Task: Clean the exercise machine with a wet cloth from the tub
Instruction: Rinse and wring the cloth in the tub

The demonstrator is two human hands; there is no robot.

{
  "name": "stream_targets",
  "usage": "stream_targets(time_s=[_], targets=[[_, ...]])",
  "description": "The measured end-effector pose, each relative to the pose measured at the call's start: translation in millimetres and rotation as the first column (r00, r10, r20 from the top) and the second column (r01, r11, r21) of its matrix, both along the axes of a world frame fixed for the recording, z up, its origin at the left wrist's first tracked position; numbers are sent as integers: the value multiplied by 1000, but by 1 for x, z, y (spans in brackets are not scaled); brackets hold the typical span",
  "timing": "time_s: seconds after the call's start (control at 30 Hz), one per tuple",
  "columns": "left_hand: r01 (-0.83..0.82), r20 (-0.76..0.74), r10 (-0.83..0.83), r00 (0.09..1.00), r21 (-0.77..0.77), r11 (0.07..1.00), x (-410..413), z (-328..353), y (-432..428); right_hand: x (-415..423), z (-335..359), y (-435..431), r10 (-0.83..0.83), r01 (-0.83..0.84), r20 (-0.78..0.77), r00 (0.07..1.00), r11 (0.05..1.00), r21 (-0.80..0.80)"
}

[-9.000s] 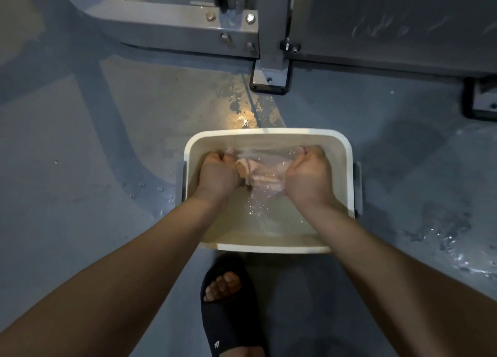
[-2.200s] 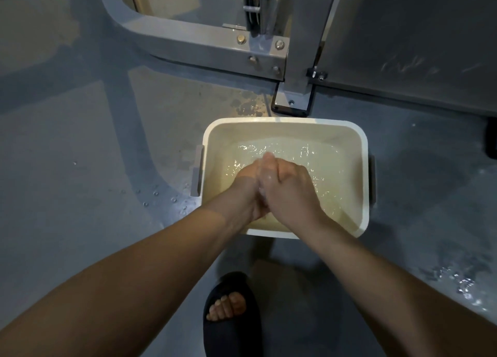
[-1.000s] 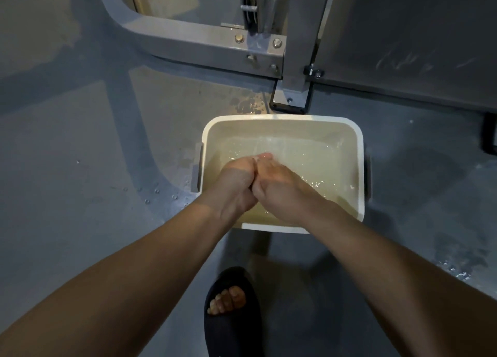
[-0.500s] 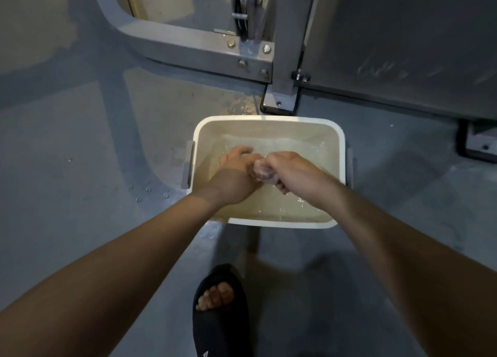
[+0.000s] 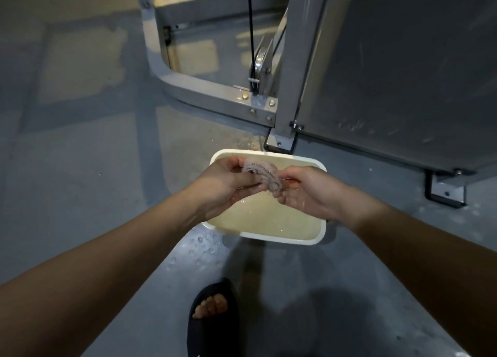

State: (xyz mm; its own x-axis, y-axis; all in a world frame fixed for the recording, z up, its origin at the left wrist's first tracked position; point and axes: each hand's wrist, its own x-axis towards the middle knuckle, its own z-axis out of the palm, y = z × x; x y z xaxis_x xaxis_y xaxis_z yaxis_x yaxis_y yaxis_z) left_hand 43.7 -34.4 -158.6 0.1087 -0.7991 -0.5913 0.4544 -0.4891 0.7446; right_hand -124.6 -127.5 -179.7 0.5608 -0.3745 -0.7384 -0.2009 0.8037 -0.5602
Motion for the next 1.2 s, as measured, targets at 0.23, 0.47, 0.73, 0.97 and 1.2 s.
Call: stream_targets(time_s=[0.23,0.47,0.73,0.97,1.2], targets=[[577,797,-527,294,291,763,5,50,-12,-5,29,-9,56,-56,4,998,995,88],[537,695,-471,-543,719,442,-8,63,-31,-1,35,-18,239,-240,20,971,970,31],[570,772,-618,-147,577,585,-14,31,-16,-7,30,-12,370,-402,-156,916,850,-340],[440,430,-571,699,371,818,-6,19,-20,-6,28,11,253,-526,-464,849,314,-790],[353,67,-413,908,407,843,-21,18,-27,-18,13,14,144,-402,-431,891,-192,-895]])
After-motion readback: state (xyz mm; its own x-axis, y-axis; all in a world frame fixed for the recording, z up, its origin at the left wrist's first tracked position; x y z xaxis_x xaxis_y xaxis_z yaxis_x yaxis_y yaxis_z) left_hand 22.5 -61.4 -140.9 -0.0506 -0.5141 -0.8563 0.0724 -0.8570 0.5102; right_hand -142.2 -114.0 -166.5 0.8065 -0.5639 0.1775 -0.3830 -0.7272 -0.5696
